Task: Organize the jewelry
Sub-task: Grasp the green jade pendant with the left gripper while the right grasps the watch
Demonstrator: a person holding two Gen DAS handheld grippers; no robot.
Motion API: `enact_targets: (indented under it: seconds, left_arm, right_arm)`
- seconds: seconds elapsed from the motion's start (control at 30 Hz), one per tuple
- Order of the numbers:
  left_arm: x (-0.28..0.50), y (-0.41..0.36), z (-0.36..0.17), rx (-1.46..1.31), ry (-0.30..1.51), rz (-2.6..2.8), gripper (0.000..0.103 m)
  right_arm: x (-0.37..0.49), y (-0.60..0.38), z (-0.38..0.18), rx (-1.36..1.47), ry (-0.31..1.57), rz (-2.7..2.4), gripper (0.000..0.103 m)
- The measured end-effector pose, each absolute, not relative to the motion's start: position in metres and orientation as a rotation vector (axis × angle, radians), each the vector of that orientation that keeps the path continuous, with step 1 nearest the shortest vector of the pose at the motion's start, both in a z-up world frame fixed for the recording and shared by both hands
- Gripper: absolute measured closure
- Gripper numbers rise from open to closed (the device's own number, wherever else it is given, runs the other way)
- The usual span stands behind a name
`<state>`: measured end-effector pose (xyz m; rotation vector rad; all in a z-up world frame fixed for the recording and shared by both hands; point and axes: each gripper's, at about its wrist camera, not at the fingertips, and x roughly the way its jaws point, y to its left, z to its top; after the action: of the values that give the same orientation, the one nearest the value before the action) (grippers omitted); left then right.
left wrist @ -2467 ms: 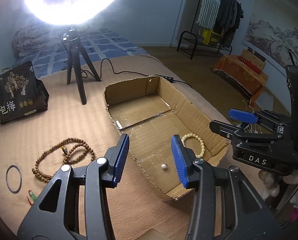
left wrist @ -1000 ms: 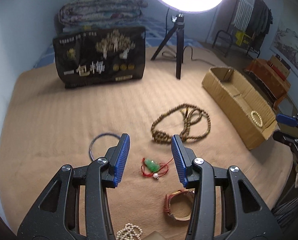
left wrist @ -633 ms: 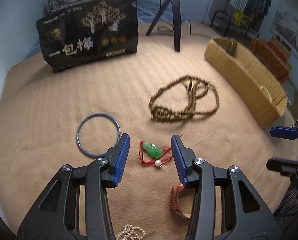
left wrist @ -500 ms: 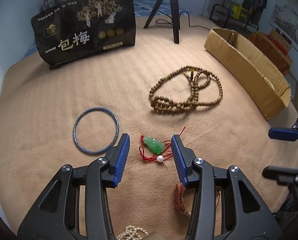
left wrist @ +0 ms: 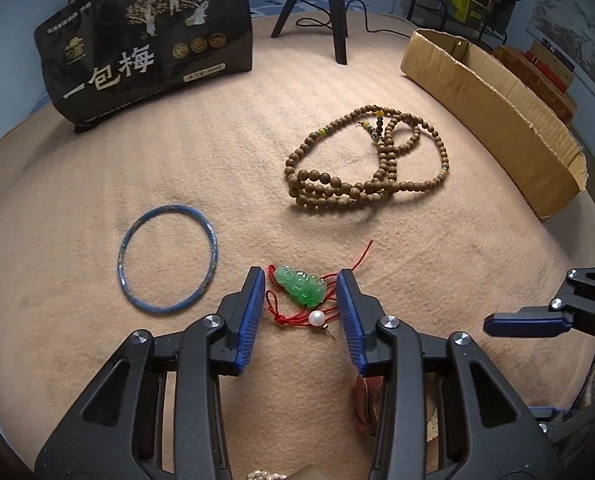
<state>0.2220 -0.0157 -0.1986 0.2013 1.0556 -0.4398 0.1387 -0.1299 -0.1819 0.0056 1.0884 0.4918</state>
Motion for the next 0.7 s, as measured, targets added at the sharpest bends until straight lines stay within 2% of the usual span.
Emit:
enact_targets:
  seconds: [0.17,0.7]
  left_arm:
    - [0.224,-0.019,-0.204,0.213,1.054,-0.441,0.065]
    - [0.224,-0.019,-0.206,0.238,1.033,-0.46,0.065]
  right_arm:
    - [0.141,-0.127,-0.189,0.014,1.111,0.493,0.066]
    - [0.153,-0.118,-0.196,0.016,1.128,0.498,0.069]
